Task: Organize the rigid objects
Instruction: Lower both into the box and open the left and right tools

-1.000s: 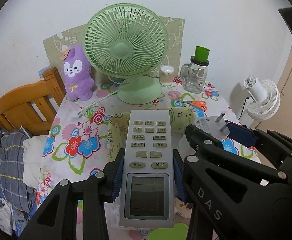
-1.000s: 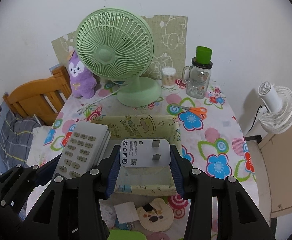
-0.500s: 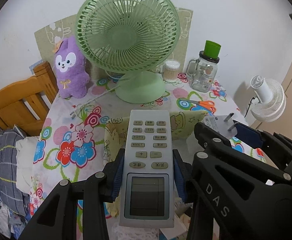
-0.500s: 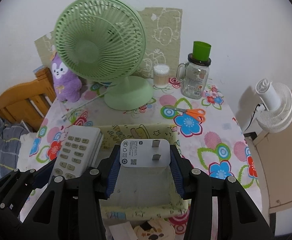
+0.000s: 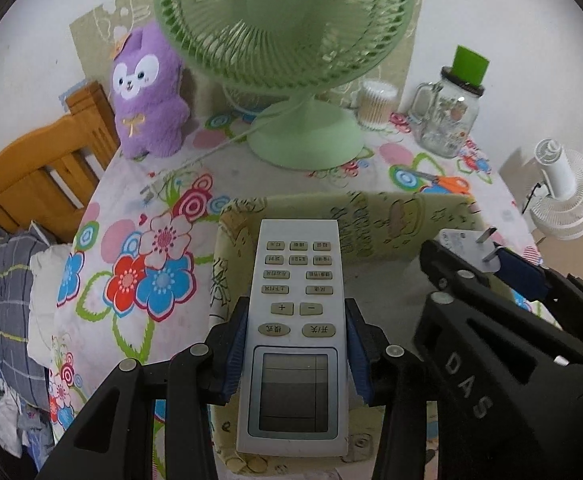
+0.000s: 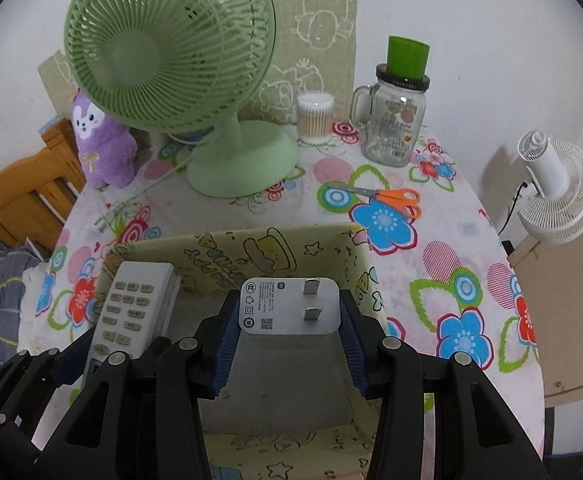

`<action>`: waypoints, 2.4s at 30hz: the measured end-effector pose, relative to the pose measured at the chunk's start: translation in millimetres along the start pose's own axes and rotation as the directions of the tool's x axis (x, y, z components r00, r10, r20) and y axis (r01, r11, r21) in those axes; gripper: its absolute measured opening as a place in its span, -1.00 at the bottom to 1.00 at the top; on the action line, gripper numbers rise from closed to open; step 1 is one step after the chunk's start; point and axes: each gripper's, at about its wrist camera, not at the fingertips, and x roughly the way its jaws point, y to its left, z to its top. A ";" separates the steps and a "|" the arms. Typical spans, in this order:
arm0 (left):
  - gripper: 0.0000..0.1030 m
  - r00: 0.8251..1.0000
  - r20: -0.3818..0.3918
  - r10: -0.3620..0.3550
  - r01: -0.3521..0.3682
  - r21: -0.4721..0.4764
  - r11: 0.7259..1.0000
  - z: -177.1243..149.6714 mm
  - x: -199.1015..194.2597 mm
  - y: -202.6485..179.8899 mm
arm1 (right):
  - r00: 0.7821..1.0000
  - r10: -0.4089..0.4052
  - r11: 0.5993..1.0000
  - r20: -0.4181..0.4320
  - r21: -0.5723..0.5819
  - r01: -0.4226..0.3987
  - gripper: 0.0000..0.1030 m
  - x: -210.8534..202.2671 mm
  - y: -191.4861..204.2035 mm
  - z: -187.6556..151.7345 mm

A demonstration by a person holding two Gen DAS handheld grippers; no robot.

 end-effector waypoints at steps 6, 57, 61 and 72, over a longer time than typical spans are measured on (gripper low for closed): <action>-0.12 1.000 -0.004 0.022 -0.021 0.028 0.999 -1.5 8.4 -5.8 | 0.999 -0.011 1.000 -0.036 0.012 0.012 -0.03 17.8 -2.6 0.5; 0.85 0.993 0.106 0.047 -0.045 -0.018 0.999 -18.6 -68.1 -28.6 | 0.993 0.111 0.991 0.047 -0.075 -0.107 0.84 -63.4 -15.3 -6.5; 0.89 0.991 0.123 0.045 -0.043 -0.017 0.999 -24.1 -78.2 -33.1 | 0.992 0.108 0.992 0.062 -0.077 -0.103 0.84 -76.0 -20.1 -11.4; 0.91 0.988 0.146 0.054 -0.052 -0.022 0.998 -43.8 -105.1 -41.1 | 0.988 0.097 0.992 0.122 -0.094 -0.086 0.84 -109.8 -28.0 -30.5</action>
